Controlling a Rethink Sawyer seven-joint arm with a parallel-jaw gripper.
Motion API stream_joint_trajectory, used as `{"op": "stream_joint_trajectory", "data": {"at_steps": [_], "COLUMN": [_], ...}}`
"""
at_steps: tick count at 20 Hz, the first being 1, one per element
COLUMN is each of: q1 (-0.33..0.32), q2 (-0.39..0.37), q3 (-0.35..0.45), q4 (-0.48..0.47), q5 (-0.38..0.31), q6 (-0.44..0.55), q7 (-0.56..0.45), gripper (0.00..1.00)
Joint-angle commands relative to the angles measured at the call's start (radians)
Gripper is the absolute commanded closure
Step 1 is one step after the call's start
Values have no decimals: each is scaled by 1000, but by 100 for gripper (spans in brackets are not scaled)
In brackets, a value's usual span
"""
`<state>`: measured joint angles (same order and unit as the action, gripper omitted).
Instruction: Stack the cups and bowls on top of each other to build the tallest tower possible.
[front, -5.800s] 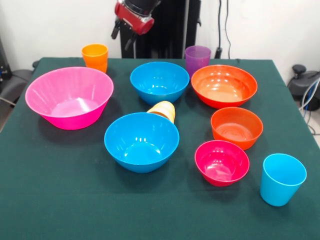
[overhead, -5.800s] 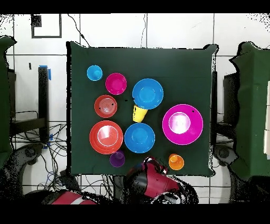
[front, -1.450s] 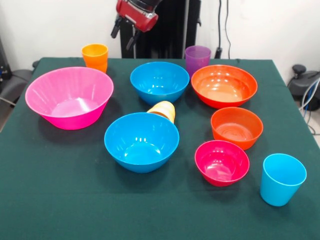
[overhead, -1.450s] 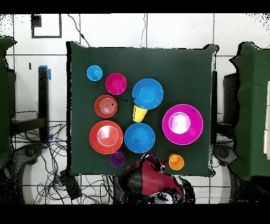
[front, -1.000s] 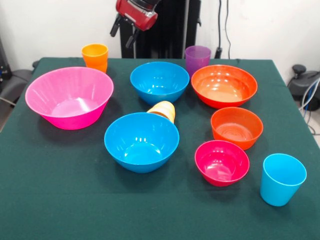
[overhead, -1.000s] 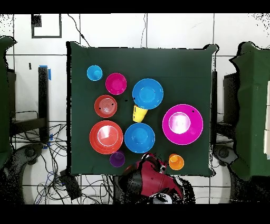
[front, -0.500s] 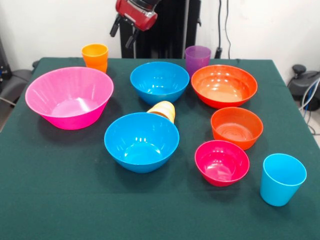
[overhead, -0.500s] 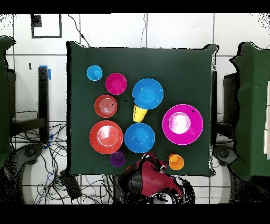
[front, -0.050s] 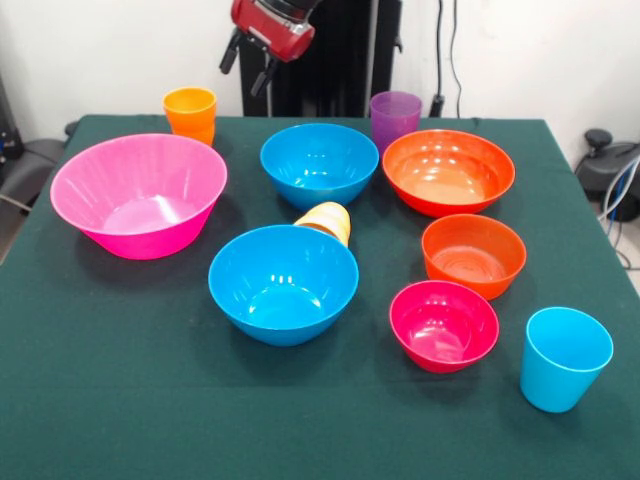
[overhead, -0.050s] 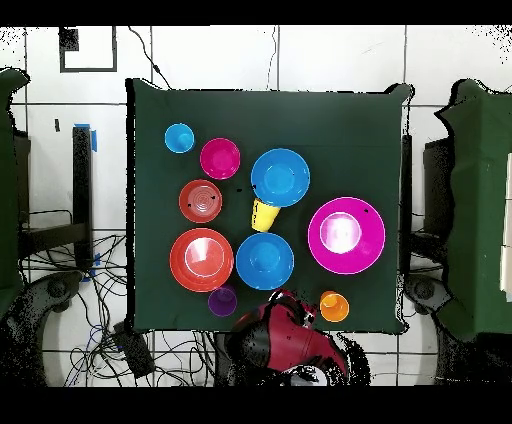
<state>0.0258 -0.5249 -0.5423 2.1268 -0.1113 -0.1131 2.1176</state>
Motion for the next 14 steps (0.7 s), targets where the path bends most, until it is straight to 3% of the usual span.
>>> {"op": "stream_joint_trajectory", "data": {"at_steps": [1, 14], "q1": [-11, -67], "q2": [51, 58], "q3": [85, 123], "q4": [-82, -106], "q5": [16, -16], "q6": [79, 74], "q7": [86, 56], "gripper": [0, 0]}}
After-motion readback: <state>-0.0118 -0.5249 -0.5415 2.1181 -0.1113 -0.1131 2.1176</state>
